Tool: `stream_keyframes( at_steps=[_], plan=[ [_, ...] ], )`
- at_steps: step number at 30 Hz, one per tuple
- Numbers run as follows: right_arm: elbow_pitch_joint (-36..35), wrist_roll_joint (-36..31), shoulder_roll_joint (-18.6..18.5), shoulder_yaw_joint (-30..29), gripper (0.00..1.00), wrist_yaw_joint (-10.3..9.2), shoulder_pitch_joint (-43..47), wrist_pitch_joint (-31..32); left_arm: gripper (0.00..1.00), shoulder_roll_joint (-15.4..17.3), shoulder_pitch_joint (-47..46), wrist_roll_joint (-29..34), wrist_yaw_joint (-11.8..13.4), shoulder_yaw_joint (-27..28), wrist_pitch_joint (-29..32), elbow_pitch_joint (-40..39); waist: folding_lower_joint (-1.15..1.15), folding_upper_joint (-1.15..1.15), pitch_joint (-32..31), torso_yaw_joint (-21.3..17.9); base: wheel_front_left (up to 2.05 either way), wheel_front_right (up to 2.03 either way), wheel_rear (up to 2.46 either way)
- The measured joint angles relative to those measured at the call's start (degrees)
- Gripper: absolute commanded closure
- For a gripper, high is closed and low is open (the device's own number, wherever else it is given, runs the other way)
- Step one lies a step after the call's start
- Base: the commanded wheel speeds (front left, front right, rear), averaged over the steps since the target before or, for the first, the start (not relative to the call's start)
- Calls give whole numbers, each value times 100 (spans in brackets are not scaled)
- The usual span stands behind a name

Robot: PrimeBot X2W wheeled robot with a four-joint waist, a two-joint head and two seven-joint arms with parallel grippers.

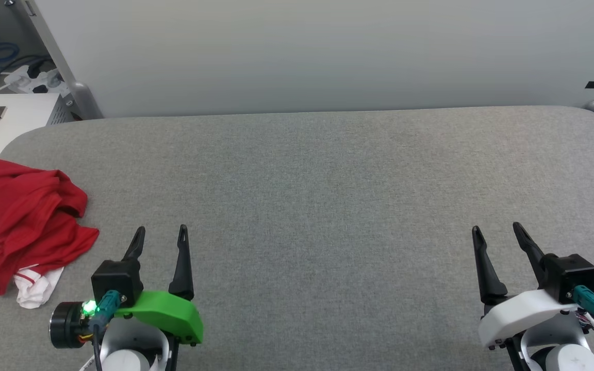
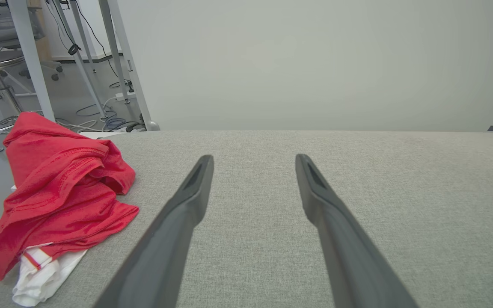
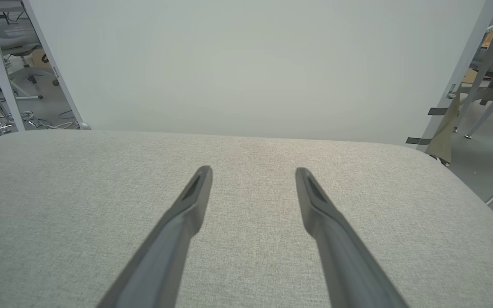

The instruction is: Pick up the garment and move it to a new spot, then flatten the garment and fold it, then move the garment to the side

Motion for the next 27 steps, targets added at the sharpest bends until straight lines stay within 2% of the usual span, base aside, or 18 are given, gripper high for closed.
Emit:
stream_keyframes(
  at_steps=[18, 27],
  plan=[
    [-276, 110, 0, -18, 0, 0, -1, -210, 0, 0, 0, -170, -102, 15, -208, -167, 0, 0, 17, 12, 0, 0, 0],
    [-107, 108, 0, -42, 0, 0, 1, -312, 0, 0, 3, -225, -148, -69, -309, 69, 0, 0, -17, 21, 0, 0, 0]
  ],
)
